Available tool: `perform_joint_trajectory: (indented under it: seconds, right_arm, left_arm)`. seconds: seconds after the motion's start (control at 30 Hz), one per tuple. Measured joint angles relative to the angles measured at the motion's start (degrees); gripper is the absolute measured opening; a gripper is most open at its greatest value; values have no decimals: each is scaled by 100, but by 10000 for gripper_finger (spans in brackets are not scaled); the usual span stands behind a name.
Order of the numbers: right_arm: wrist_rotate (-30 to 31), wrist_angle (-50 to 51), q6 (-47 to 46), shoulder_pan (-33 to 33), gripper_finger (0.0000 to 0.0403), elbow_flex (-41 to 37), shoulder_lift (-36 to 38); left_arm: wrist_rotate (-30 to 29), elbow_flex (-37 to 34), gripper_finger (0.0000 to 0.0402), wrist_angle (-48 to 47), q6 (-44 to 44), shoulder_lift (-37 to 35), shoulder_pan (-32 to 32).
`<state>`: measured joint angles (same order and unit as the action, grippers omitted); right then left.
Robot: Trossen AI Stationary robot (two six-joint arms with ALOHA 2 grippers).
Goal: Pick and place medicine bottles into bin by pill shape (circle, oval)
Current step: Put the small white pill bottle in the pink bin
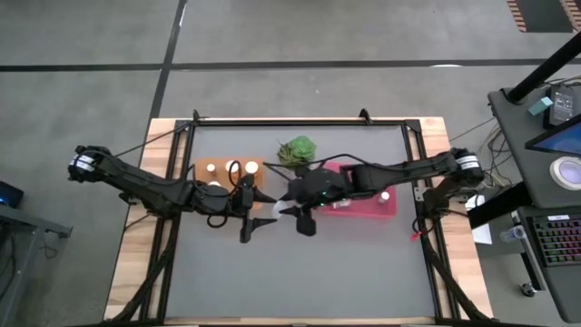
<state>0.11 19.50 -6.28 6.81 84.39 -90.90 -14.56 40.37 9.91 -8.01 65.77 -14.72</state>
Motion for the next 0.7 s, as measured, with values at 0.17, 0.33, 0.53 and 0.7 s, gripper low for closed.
perform_joint_trajectory:
  seconds: [0.17,0.33,0.53,0.7]
  right_arm:
    - [1,304,296,2,144,467,-315]
    - [2,442,420,2,144,613,-397]
    - [1,427,439,2,144,619,-403]
    - [2,427,439,2,144,619,-403]
  left_arm:
    - [-9,-59,250,-22,-218,102,0]
    - [-40,-192,250,5,-374,130,0]
    - [-104,-333,243,313,-366,125,2]
    - [-111,-335,214,279,-327,134,3]
